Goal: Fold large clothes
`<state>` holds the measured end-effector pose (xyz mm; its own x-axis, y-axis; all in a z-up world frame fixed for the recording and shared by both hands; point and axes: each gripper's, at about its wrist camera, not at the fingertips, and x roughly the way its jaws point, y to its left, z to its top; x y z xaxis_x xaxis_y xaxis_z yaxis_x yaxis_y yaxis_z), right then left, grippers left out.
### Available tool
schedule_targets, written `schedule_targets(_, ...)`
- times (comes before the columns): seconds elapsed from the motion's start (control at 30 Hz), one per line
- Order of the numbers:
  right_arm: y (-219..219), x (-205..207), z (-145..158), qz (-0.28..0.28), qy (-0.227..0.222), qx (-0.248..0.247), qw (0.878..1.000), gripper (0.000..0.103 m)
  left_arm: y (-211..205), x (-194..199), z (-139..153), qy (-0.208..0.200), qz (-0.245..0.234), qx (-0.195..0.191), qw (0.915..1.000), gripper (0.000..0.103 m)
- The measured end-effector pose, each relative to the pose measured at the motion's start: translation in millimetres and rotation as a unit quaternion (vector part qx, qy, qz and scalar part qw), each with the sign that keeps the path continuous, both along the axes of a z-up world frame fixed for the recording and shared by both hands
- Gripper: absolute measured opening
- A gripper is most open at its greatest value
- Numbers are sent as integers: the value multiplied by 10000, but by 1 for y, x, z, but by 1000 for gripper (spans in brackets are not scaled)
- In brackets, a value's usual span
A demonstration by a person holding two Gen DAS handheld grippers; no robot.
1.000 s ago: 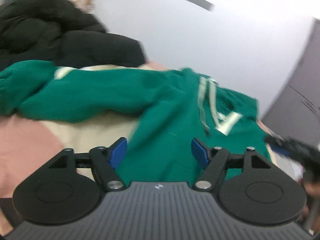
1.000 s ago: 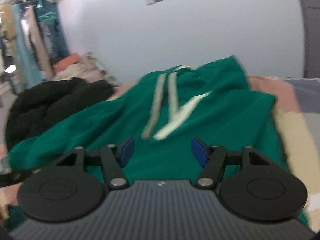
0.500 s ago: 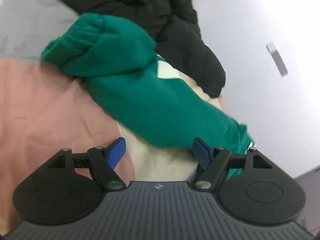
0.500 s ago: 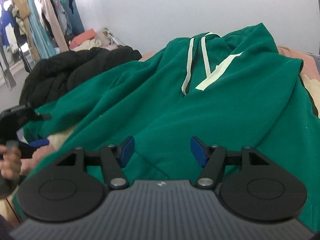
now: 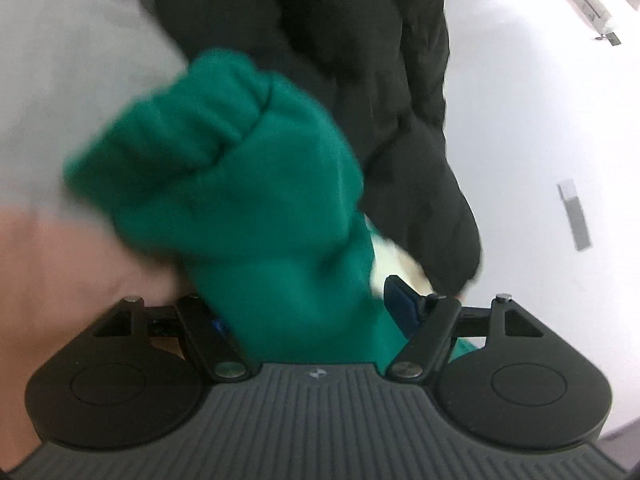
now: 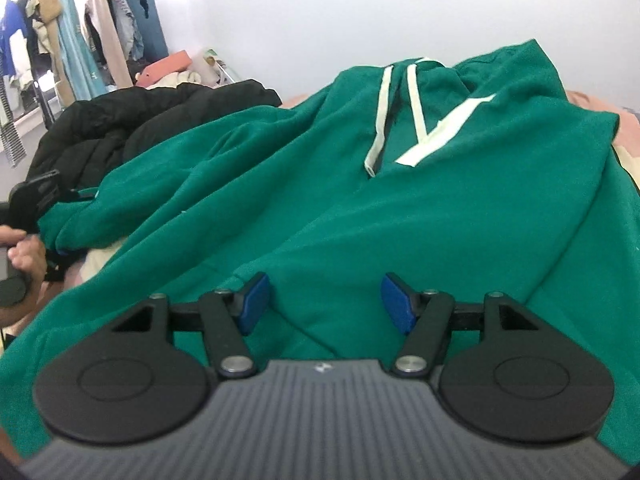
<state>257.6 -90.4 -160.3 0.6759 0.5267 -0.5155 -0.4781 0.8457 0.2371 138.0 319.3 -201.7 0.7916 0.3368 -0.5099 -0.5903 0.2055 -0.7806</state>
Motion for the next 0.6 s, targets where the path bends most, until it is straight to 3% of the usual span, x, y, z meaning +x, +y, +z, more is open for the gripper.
schedule_targets(0.07,4,2,-3,-26,-56,-14,10000,66,8,-2,-1,115,298,158,9994,68)
schedule_targets(0.13,9,2,-6,-103,-174,-74,9998,65,14,0,-6,240,433,136,9987,51)
schedule_targets(0.17,10,2,-6,-123,-193,-109,9997,65,17,3,-6,421,439,178,9980,36)
schedule_targets(0.23,12,4,-8,-158,-130,-154,9997,65,18,10,0,845,357,551,9943,26)
schedule_targets(0.27,11,5,-8,-164,-103,-150,9997,65,14,13,7,1137,345,973,9881,20)
schedule_targets(0.33,13,6,-9,-180,-11,-258,9995,65,-1,20,26,1635,416,1890,9674,17)
schedule_targets(0.4,13,6,-10,-200,24,-235,9995,65,-13,22,43,1704,398,2347,9562,13)
schedule_targets(0.5,11,5,-8,-203,61,-146,9997,66,-23,21,80,1229,382,2586,9574,12)
schedule_targets(0.6,5,4,-3,-261,124,74,9996,65,-39,24,128,1101,223,3013,9469,12)
